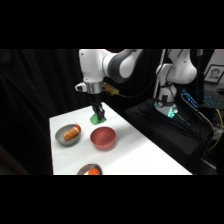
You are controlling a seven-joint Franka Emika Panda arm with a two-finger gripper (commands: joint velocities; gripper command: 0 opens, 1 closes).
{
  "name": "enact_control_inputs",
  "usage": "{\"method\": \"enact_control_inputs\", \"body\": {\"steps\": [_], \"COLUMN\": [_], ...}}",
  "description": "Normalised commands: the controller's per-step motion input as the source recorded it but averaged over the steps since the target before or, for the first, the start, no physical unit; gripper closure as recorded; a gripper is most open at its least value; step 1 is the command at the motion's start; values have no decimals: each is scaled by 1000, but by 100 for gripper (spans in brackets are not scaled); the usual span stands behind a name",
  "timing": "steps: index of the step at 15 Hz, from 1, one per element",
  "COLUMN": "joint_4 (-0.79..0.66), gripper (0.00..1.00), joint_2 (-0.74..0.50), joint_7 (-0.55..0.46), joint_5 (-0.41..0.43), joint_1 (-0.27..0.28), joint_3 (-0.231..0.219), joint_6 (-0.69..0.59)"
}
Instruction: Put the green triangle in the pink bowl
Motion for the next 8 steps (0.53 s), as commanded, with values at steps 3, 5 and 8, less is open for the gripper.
{"method": "enact_control_inputs", "body": {"steps": [3,5,8], "joint_4": [193,121,88], "gripper": [94,94,94], "joint_2": [231,169,150], "joint_7": [-95,-118,-129], "joint_5": [155,178,185], "joint_1": [-41,-46,-51], "joint_3": [-6,8,20], "joint_6": [130,134,134]}}
